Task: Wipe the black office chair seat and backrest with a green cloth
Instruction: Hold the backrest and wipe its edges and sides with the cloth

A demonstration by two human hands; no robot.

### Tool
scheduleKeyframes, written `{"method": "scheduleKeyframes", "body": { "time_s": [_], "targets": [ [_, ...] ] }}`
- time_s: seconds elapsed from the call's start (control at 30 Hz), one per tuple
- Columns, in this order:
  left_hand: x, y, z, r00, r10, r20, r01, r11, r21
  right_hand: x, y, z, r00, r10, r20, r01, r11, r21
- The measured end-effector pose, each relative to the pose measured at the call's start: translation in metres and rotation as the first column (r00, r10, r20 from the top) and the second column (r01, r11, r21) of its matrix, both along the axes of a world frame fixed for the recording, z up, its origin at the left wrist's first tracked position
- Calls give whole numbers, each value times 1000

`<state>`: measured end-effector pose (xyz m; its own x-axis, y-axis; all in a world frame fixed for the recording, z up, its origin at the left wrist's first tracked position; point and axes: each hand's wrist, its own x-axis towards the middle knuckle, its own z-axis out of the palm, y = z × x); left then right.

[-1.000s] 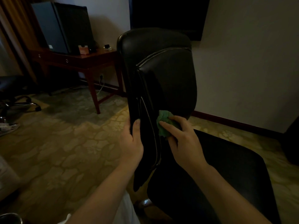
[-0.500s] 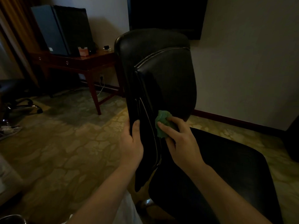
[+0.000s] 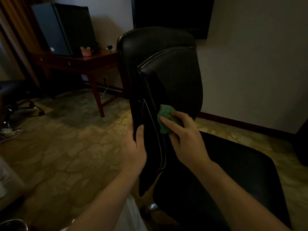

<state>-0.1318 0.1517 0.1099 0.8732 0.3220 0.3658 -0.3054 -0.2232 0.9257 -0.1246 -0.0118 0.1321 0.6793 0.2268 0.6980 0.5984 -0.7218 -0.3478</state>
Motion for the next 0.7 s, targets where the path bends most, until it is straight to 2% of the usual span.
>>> {"method": "scheduleKeyframes", "body": {
  "time_s": [0.23, 0.53, 0.7],
  "targets": [
    [-4, 1, -14, 1000, 14, -22, -13, 1000, 25, -11, -9, -28, 998, -11, -69, 10, 1000, -14],
    [-4, 2, -12, 1000, -11, -14, 11, 1000, 12, 1, -5, 1, 1000, -12, 7, 12, 1000, 11],
    [-6, 2, -9, 1000, -3, -16, 4, 1000, 23, -9, -2, -21, 1000, -16, -27, 16, 1000, 11]
  ]
}}
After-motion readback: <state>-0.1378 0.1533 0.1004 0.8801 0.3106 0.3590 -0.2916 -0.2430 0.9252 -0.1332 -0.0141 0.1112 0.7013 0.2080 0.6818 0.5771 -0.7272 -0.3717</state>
